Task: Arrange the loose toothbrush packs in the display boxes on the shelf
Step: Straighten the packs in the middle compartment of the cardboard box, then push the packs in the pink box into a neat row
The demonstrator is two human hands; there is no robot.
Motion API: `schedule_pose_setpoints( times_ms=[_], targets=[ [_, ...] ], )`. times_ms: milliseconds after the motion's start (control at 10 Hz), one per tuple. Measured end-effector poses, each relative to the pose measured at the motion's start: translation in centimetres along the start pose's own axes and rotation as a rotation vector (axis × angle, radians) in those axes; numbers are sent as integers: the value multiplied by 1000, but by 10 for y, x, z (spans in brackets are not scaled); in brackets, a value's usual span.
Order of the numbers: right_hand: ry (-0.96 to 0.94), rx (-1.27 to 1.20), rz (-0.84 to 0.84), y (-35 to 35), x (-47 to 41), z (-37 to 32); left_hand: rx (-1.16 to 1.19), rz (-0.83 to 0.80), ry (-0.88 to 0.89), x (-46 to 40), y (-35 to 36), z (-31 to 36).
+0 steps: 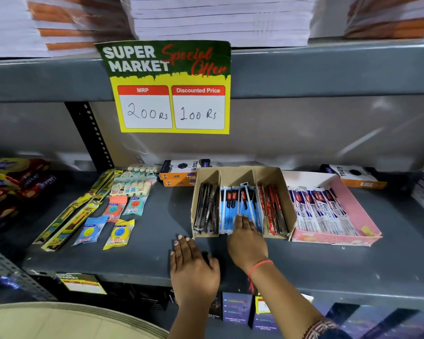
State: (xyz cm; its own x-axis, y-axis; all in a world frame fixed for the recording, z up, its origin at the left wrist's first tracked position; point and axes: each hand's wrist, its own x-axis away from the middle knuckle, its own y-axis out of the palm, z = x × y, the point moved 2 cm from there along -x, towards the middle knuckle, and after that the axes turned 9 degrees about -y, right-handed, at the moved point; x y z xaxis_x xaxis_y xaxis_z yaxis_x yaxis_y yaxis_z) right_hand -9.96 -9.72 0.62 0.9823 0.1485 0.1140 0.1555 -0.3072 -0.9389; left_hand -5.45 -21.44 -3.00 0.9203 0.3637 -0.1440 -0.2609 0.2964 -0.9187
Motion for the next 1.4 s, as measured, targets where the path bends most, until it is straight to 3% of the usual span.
schedule_pose_setpoints(
  times_ms=[300,400,600,700,1000,1200,1300,1400],
  targets=[
    [-69,-48,50,-7,46,-15,-46,-40,6,-1,2,-4],
    [-20,27,230,10,55,-17,-62,-39,7,-1,3,-3],
    [-21,-69,109,23,47,-4,-15,-25,-32,-1,2,-1],
    [9,-13,186,23,49,-1,-30,-29,-35,-1,3,-2],
    [-24,51,99,8,61,10,-40,-46,-10,-1,2,-1],
    [-83,-38,525,-23,99,63,-96,-80,-39,1,-8,5],
    [8,-138,747,-58,94,112,-133,-113,15,19,-9,28],
    [122,-50,621,-90,73,144,-127,-144,104,45,6,67]
  ],
)
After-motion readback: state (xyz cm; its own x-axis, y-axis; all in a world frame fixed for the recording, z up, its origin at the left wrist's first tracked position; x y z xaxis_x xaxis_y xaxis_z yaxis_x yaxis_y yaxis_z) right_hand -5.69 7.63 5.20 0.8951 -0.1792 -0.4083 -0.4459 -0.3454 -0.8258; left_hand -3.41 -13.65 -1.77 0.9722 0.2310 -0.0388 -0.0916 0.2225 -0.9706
